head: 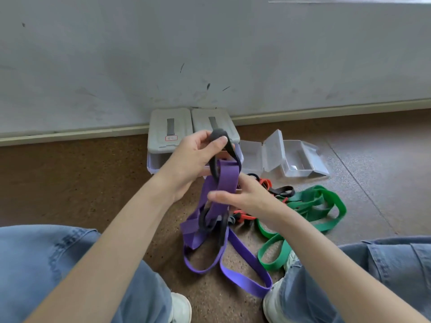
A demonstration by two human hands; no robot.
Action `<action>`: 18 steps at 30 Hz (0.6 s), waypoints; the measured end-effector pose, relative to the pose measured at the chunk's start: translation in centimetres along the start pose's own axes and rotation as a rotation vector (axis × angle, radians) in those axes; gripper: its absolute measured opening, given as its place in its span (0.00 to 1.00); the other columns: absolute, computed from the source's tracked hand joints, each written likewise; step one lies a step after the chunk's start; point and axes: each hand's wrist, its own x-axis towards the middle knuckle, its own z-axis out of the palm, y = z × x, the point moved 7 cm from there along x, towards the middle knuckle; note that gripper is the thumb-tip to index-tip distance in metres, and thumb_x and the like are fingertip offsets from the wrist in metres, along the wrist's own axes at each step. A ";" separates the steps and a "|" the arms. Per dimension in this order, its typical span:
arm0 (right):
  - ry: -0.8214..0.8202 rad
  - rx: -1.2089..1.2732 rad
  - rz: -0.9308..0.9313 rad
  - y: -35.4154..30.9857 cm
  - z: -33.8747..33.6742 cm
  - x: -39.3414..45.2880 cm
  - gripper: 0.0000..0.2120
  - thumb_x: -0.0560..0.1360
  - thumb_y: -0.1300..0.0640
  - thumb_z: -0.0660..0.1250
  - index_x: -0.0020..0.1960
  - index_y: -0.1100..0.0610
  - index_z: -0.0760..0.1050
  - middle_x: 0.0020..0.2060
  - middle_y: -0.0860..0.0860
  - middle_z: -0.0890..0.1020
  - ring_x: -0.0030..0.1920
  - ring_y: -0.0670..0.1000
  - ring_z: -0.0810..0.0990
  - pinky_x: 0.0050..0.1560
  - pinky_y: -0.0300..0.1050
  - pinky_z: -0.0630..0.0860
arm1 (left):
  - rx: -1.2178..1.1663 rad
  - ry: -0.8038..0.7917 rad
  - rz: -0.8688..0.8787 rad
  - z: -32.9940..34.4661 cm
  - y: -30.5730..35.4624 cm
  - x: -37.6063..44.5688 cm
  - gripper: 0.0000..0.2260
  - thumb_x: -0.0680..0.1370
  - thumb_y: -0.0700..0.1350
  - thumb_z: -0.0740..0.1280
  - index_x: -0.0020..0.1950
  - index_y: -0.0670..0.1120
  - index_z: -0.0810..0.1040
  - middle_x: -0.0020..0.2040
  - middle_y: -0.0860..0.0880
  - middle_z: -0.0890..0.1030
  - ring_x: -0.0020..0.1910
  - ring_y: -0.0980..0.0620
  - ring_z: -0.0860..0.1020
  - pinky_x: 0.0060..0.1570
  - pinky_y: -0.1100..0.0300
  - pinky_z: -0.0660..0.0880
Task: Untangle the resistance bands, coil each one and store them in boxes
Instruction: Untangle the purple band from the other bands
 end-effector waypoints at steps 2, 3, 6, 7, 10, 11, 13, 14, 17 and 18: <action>0.243 0.059 -0.032 0.0 -1.5 0.2 0.08 0.72 0.56 0.70 0.50 0.51 0.75 0.44 0.49 0.83 0.46 0.49 0.82 0.43 0.41 0.78 | 0.130 -0.048 0.063 0.3 0.5 -0.2 0.07 0.78 0.45 0.64 0.56 0.52 0.76 0.51 0.55 0.81 0.50 0.62 0.80 0.48 0.66 0.78; 0.339 0.143 -0.032 0.1 -2.4 0.2 0.05 0.72 0.59 0.68 0.47 0.52 0.75 0.40 0.48 0.82 0.43 0.48 0.81 0.41 0.40 0.77 | 0.214 -0.032 0.087 -0.1 0.6 -0.2 0.08 0.78 0.46 0.65 0.56 0.53 0.76 0.52 0.57 0.80 0.50 0.63 0.79 0.49 0.67 0.77; 0.396 0.358 -0.033 -0.6 -4.4 0.0 0.03 0.74 0.63 0.65 0.44 0.56 0.75 0.31 0.47 0.82 0.35 0.46 0.80 0.36 0.40 0.77 | 0.278 0.036 -0.084 -2.0 -1.6 -0.4 0.12 0.75 0.53 0.66 0.56 0.50 0.75 0.53 0.53 0.78 0.53 0.56 0.78 0.52 0.58 0.79; 0.375 0.399 -0.046 -0.9 -4.8 0.0 0.03 0.74 0.63 0.64 0.44 0.57 0.75 0.31 0.49 0.82 0.34 0.47 0.81 0.37 0.42 0.78 | 0.239 -0.040 -0.195 -1.5 -2.8 -0.8 0.16 0.73 0.56 0.67 0.56 0.48 0.76 0.54 0.51 0.79 0.53 0.55 0.79 0.50 0.58 0.80; 0.341 0.513 -0.080 -1.6 -5.3 -0.2 0.03 0.74 0.63 0.63 0.45 0.58 0.75 0.32 0.52 0.80 0.35 0.50 0.79 0.37 0.45 0.77 | 0.356 -0.261 -0.265 1.1 -4.9 -1.4 0.14 0.71 0.51 0.72 0.52 0.46 0.79 0.47 0.51 0.83 0.44 0.59 0.82 0.39 0.67 0.78; 0.336 0.510 -0.084 -1.8 -5.3 -0.3 0.03 0.74 0.64 0.63 0.45 0.57 0.74 0.31 0.52 0.79 0.34 0.50 0.79 0.37 0.44 0.77 | 0.379 -0.242 -0.230 1.3 -4.9 -1.2 0.09 0.72 0.47 0.72 0.49 0.46 0.80 0.43 0.51 0.83 0.40 0.59 0.82 0.36 0.69 0.76; 0.322 0.465 -0.089 -1.9 -5.4 -0.5 0.04 0.75 0.64 0.62 0.45 0.57 0.74 0.30 0.51 0.80 0.34 0.48 0.79 0.36 0.42 0.78 | 0.301 -0.180 -0.236 0.7 -5.3 -0.9 0.02 0.73 0.41 0.71 0.45 0.44 0.80 0.39 0.48 0.84 0.38 0.56 0.82 0.37 0.67 0.77; 0.314 0.459 -0.092 -1.9 -5.5 -0.7 0.05 0.75 0.65 0.62 0.46 0.57 0.74 0.31 0.51 0.80 0.34 0.48 0.80 0.37 0.42 0.78 | 0.227 -0.161 -0.274 0.4 -5.7 -0.8 0.02 0.74 0.40 0.70 0.46 0.44 0.79 0.40 0.47 0.84 0.40 0.55 0.82 0.40 0.66 0.79; 0.260 0.527 -0.115 -2.2 -5.3 -0.8 0.07 0.75 0.66 0.61 0.49 0.57 0.74 0.34 0.52 0.82 0.38 0.49 0.81 0.43 0.47 0.79 | 0.111 -0.150 -0.426 0.6 -7.1 -1.2 0.09 0.76 0.48 0.67 0.51 0.43 0.79 0.43 0.48 0.84 0.41 0.55 0.82 0.43 0.66 0.79; 0.237 0.535 -0.129 -2.4 -5.1 -0.7 0.07 0.75 0.65 0.62 0.49 0.57 0.74 0.35 0.52 0.82 0.40 0.50 0.82 0.45 0.50 0.79 | 0.138 -0.145 -0.463 0.9 -7.6 -1.3 0.14 0.75 0.52 0.67 0.52 0.43 0.80 0.41 0.50 0.83 0.40 0.56 0.81 0.42 0.65 0.79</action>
